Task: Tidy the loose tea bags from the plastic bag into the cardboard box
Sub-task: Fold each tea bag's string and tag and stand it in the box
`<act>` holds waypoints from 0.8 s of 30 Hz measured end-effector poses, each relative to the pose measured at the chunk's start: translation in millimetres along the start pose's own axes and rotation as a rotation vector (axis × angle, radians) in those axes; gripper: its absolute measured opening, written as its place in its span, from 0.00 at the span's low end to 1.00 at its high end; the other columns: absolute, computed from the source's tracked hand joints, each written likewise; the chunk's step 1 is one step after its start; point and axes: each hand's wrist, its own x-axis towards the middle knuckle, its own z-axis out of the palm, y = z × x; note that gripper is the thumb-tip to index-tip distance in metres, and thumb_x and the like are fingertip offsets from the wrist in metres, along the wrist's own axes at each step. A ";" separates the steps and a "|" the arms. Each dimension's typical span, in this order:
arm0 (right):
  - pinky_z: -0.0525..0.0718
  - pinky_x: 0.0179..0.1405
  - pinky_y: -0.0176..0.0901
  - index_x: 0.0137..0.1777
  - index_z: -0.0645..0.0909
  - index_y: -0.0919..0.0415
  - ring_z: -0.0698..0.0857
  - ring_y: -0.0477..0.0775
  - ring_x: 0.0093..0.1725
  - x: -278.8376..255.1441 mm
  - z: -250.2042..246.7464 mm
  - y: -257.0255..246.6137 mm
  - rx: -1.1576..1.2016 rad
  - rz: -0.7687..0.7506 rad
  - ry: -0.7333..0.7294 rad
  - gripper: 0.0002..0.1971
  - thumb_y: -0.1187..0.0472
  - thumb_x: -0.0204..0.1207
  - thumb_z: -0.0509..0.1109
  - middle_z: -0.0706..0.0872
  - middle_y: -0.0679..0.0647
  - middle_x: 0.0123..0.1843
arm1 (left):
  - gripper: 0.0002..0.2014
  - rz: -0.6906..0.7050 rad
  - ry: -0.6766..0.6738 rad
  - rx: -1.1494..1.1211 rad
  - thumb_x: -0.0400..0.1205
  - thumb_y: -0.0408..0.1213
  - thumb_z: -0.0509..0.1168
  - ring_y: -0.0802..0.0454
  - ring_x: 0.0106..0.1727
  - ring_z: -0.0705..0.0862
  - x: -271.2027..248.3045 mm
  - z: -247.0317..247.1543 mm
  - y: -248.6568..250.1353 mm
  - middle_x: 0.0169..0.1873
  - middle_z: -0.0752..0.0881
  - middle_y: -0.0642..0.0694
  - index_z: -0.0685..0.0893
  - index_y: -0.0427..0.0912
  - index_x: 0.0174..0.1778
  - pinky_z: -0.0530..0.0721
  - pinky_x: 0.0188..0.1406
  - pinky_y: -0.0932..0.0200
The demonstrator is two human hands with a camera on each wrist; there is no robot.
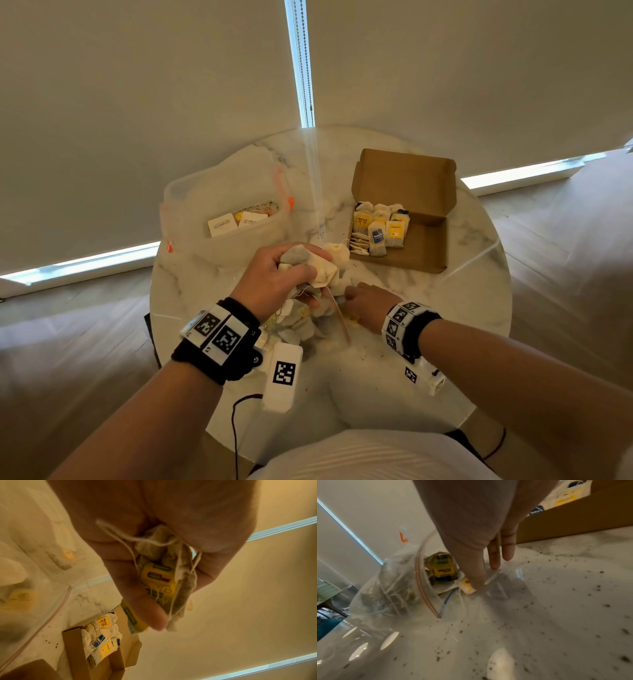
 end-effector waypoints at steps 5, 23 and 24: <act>0.75 0.51 0.50 0.62 0.79 0.62 0.76 0.64 0.61 -4.8 -2.3 9.7 -0.029 0.086 -0.019 0.11 0.64 0.81 0.65 0.76 0.61 0.62 | 0.14 -0.004 0.005 -0.008 0.71 0.29 0.65 0.42 0.35 0.89 3.6 -0.2 -0.8 0.41 0.90 0.36 0.88 0.30 0.51 0.87 0.28 0.55; 0.83 0.43 0.33 0.48 0.91 0.55 0.86 0.42 0.41 -86.8 -132.5 -2.7 0.991 -0.036 0.697 0.06 0.65 0.74 0.78 0.89 0.46 0.43 | 0.15 0.031 0.063 -0.048 0.72 0.30 0.65 0.40 0.35 0.88 14.7 -9.5 -11.6 0.40 0.90 0.34 0.89 0.33 0.52 0.86 0.28 0.55; 0.84 0.45 0.34 0.48 0.91 0.56 0.87 0.43 0.42 -87.1 -136.9 -5.2 1.026 -0.061 0.687 0.07 0.66 0.73 0.78 0.91 0.48 0.43 | 0.15 0.043 0.051 -0.056 0.72 0.30 0.65 0.39 0.35 0.88 14.5 -8.6 -10.4 0.40 0.89 0.33 0.90 0.33 0.52 0.85 0.28 0.55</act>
